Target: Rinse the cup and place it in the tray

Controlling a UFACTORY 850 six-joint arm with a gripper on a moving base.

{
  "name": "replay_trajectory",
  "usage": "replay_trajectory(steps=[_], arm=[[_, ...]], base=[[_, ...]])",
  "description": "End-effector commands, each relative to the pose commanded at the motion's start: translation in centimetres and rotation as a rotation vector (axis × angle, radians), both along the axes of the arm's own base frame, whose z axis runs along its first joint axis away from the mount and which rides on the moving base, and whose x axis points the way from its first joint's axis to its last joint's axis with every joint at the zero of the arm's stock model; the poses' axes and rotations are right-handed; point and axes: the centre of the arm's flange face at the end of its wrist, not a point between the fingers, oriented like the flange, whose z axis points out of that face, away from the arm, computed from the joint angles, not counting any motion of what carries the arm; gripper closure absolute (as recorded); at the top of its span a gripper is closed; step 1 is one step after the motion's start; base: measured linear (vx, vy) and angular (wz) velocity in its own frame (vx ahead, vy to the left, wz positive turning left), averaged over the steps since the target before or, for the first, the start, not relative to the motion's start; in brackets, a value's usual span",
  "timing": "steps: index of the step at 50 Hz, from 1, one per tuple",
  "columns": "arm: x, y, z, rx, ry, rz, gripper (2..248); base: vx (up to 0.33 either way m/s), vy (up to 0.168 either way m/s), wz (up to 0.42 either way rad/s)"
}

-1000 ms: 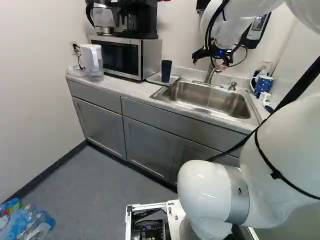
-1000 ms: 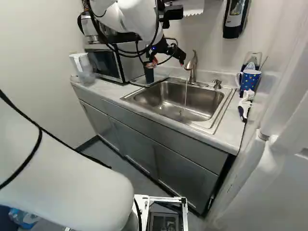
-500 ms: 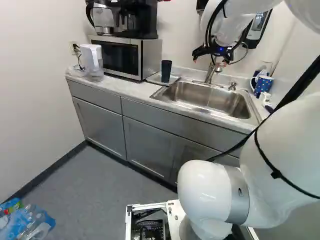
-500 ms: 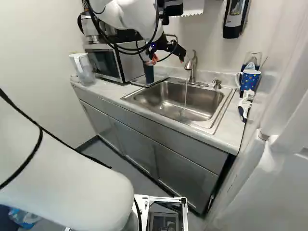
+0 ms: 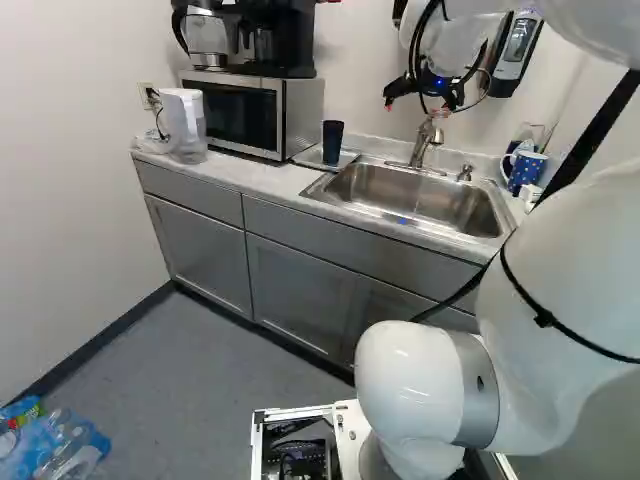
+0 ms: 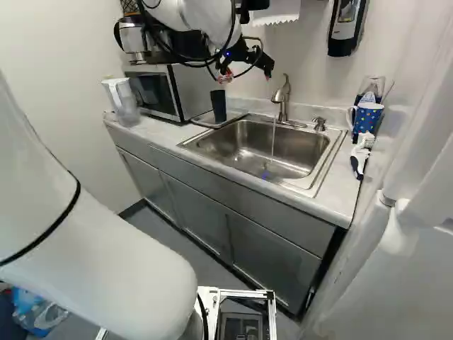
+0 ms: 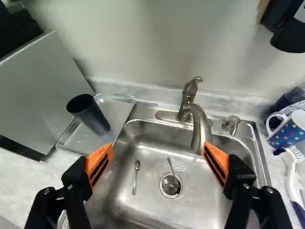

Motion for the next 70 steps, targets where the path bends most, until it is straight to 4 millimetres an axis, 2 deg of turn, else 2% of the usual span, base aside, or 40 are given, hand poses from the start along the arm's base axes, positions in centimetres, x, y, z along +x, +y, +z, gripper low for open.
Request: replay_trajectory(steps=[21, 31, 43, 70], arm=[[3.4, -1.5, 3.0, -0.032, -0.100, -0.009, 3], [4.3, -2.4, 3.2, -0.040, -0.123, -0.021, 3], [5.1, -3.3, 2.3, -0.035, -0.105, -0.031, 3], [5.8, -3.6, -0.5, -0.030, -0.090, -0.031, 3]], base=[[0.000, 0.000, 0.000], [0.000, 0.000, 0.000], [0.000, 0.000, 0.000], [0.000, 0.000, 0.000]])
